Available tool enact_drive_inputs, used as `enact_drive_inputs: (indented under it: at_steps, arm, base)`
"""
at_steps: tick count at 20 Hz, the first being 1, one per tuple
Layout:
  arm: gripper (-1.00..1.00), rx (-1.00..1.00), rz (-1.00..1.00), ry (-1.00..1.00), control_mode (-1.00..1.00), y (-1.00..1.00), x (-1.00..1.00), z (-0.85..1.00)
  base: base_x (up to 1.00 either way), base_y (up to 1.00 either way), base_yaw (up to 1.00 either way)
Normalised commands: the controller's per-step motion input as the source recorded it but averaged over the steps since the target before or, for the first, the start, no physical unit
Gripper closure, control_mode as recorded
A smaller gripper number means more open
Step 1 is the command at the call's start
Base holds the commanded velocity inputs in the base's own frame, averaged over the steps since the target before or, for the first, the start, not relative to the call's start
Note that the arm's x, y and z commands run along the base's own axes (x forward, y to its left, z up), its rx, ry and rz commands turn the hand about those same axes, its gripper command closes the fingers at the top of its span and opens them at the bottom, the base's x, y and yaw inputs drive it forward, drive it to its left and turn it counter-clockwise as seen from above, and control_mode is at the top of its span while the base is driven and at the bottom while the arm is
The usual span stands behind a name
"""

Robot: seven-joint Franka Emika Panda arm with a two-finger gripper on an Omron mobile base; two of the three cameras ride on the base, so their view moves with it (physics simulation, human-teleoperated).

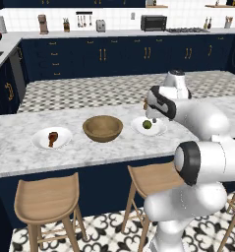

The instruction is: Pick the chicken drumstick and lime from their plates and place them in the bowl. Then put the bowl in the fridge.

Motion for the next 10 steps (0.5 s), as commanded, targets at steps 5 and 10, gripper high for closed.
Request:
enact_drive_inputs:
  at_steps: [5, 10]
  arm:
    - [-1.0, 0.0, -0.03, 0.23, -1.0, -0.03, 1.0, -0.49]
    - [-1.0, 0.0, -0.03, 0.08, -1.0, 0.0, 0.64, -0.35]
  base:
    - [0.0, 0.0, 0.0]
    - [0.0, 0.0, 0.0]
